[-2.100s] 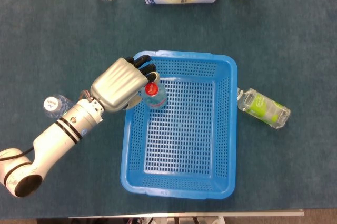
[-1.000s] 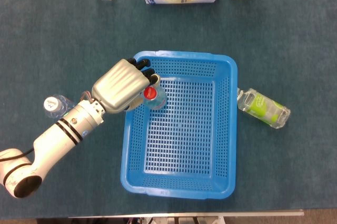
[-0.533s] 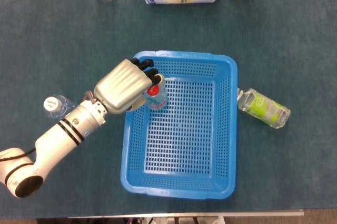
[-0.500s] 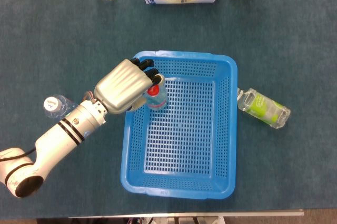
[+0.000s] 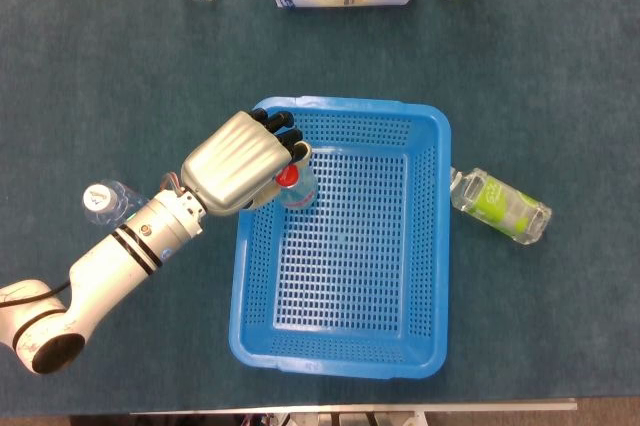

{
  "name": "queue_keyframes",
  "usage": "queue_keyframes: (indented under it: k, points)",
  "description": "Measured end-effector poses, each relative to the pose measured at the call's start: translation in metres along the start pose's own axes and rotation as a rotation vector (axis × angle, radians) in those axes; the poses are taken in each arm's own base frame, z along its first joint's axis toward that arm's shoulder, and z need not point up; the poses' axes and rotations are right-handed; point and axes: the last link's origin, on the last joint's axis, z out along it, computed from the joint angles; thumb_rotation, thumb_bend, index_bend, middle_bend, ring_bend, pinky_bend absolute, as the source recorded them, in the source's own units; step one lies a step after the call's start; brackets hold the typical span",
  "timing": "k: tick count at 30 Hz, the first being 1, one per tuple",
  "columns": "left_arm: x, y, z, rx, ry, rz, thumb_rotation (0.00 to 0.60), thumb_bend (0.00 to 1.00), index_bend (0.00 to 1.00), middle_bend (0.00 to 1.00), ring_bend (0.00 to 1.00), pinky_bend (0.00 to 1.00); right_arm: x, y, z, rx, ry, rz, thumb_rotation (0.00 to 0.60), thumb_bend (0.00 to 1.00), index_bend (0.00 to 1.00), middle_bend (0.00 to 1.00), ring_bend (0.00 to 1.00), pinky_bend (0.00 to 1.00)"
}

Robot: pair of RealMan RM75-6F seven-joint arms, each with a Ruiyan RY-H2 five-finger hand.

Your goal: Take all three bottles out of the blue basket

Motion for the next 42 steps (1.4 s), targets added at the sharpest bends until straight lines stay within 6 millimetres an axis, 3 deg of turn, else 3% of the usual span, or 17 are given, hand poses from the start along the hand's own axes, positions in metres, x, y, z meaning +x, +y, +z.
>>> queue_keyframes:
  k: [19,31,42]
  points:
    - [0.009,0.005,-0.001,-0.011,0.028,-0.020,0.600,0.28,0.49,0.49,0.30,0.48,0.001,0.000,0.000,0.002,0.011,0.005,0.600,0.00,0.25,0.32,0.31,0.58]
    - [0.044,0.007,-0.007,-0.003,0.110,0.057,0.600,0.28,0.49,0.50,0.30,0.48,0.006,-0.004,-0.001,0.018,0.029,0.005,0.600,0.00,0.25,0.32,0.31,0.58]
    - [0.071,-0.007,-0.025,0.090,0.156,0.168,0.600,0.28,0.50,0.50,0.30,0.51,0.006,-0.010,0.001,0.033,0.031,0.004,0.600,0.00,0.25,0.32,0.31,0.58]
